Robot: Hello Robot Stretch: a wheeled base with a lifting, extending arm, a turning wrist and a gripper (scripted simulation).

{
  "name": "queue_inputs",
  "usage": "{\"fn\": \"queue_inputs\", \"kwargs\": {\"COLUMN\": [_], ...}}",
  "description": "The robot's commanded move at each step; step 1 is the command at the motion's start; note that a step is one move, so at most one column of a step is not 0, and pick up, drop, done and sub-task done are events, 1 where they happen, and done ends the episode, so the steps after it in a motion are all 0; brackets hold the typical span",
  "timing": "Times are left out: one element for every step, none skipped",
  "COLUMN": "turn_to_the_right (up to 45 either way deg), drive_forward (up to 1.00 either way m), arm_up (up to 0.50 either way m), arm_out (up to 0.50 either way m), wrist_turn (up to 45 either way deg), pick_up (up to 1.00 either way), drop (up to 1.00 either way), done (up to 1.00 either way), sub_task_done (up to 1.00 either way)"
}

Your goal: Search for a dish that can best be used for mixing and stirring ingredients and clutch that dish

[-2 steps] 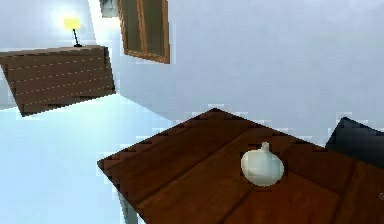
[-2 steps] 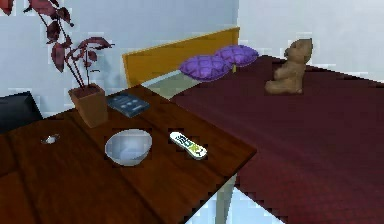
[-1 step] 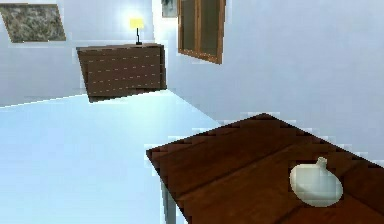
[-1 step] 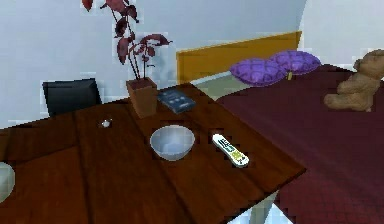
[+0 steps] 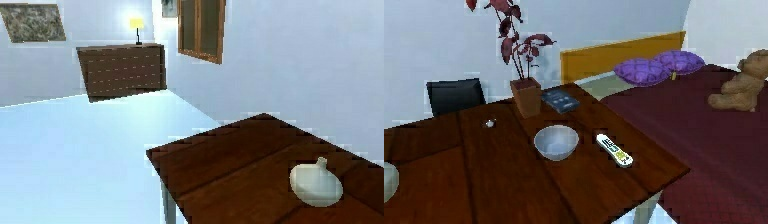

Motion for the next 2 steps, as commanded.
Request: {"fn": "queue_inputs", "kwargs": {"turn_to_the_right": [0.0,0.0], "drive_forward": [0.0,0.0], "arm_up": [0.38,0.0], "arm_out": [0.0,0.3], "wrist_turn": [0.0,0.0], "pick_up": [0.0,0.0], "drop": [0.0,0.0], "done": [0.0,0.0], "sub_task_done": [0.0,0.0]}}
